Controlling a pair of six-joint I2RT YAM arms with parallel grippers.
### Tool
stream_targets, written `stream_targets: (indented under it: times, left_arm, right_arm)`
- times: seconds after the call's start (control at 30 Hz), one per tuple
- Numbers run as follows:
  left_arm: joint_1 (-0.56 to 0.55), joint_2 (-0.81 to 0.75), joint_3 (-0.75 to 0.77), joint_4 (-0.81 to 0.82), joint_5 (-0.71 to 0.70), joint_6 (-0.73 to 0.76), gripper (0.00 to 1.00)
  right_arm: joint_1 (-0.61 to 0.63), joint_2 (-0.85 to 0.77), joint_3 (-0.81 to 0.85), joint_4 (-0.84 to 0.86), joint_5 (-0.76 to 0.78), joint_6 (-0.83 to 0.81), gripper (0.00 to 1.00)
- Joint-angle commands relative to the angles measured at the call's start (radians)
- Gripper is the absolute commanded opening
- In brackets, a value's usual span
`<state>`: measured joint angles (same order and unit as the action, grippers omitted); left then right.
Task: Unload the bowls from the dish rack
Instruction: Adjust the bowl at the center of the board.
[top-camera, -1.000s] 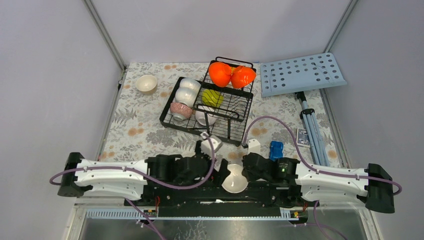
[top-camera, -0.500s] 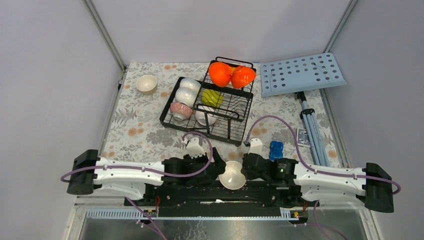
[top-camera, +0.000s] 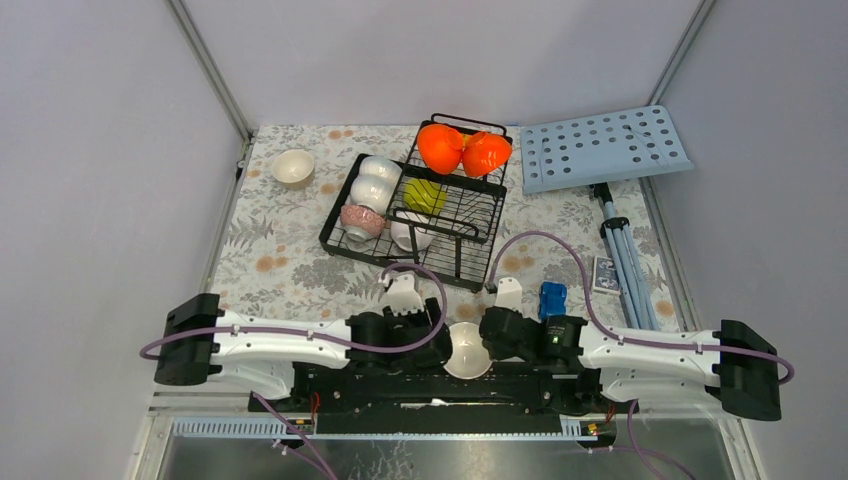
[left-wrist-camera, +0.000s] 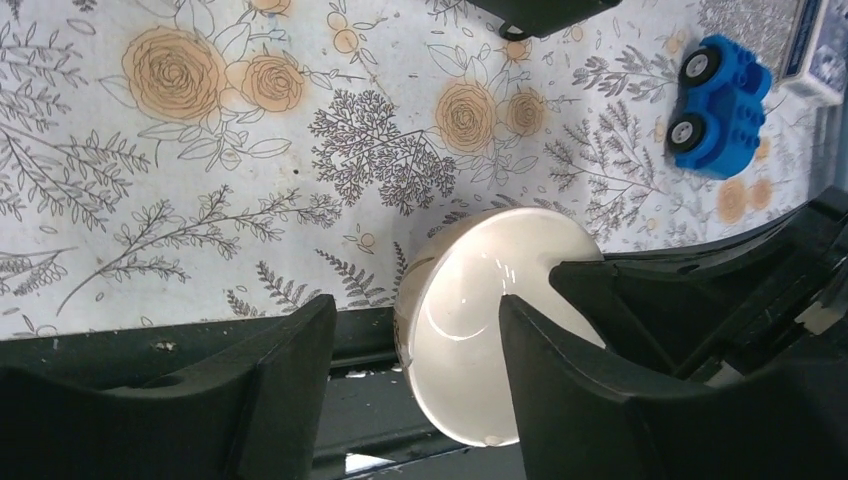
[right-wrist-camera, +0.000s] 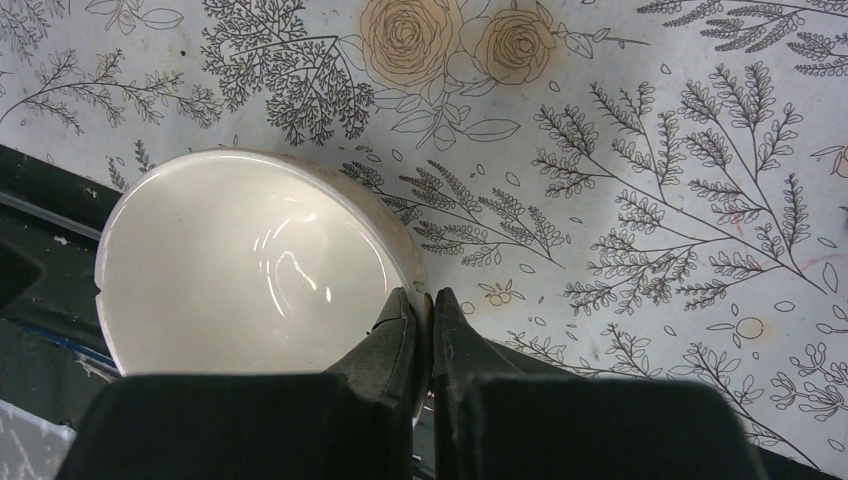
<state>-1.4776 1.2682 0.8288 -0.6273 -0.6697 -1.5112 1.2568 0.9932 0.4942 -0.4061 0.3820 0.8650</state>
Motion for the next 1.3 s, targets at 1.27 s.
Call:
stream_targets:
  times: [1.27]
  left_arm:
    - [0.003, 0.163, 0.025, 0.049, 0.053, 0.158, 0.3]
  right_arm:
    - [0.005, -0.015, 0.086, 0.084, 0.037, 0.032, 0.0]
